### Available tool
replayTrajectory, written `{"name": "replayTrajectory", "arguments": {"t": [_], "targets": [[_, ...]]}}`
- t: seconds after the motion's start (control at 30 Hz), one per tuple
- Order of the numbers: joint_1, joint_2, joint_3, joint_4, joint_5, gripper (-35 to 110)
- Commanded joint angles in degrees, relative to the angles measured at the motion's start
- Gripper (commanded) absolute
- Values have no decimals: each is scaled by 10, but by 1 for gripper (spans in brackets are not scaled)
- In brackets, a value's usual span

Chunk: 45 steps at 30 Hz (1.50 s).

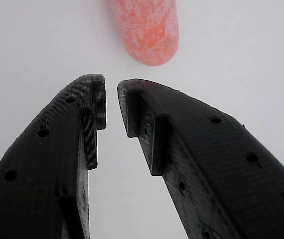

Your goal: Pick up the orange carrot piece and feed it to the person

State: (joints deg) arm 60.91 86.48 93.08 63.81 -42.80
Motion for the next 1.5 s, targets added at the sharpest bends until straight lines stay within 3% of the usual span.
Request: {"name": "replayTrajectory", "arguments": {"t": [0.0, 0.43, 1.47], "targets": [[6, 18, -33, 3, -6, 0], [6, 18, -33, 2, -7, 28], [-22, -126, -127, 2, -7, 29]]}}
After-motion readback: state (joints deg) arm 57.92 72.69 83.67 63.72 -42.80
